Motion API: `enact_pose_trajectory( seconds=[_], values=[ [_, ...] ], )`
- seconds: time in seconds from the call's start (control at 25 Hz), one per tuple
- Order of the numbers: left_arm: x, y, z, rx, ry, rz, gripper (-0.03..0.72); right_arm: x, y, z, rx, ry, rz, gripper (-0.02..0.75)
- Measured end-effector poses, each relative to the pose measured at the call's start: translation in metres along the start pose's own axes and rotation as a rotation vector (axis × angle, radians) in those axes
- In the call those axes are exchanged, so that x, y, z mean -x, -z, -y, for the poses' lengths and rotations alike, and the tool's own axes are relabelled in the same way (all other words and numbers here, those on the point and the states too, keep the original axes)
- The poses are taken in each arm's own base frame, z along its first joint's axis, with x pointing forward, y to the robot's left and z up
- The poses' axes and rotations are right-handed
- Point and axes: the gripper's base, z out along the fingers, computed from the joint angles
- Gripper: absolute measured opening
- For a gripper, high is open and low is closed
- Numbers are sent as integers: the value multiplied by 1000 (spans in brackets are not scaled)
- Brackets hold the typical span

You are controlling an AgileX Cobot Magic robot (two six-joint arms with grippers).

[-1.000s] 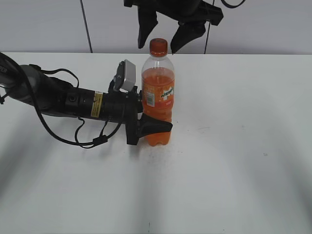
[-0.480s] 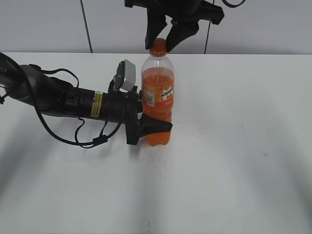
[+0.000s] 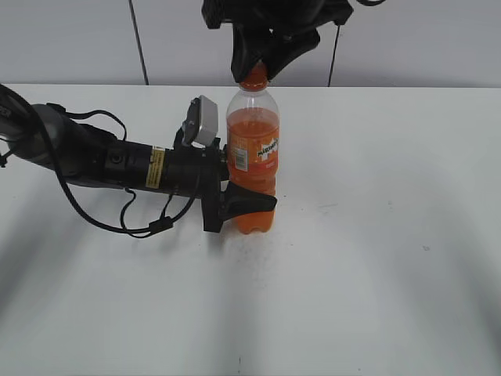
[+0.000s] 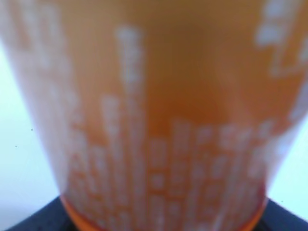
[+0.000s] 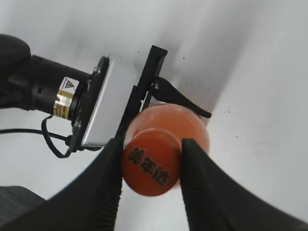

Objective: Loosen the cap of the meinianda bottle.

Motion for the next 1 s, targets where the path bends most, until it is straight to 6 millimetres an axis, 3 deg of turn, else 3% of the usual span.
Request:
enact_pose_trajectory(
  seconds=[0.32, 1.0],
  values=[
    [0, 0, 0, 0, -3, 0, 403, 0, 0, 0, 1, 408, -2, 272],
    [0, 1, 1, -17, -12, 15, 403, -1, 0, -1, 15, 1027, 0, 272]
  ],
)
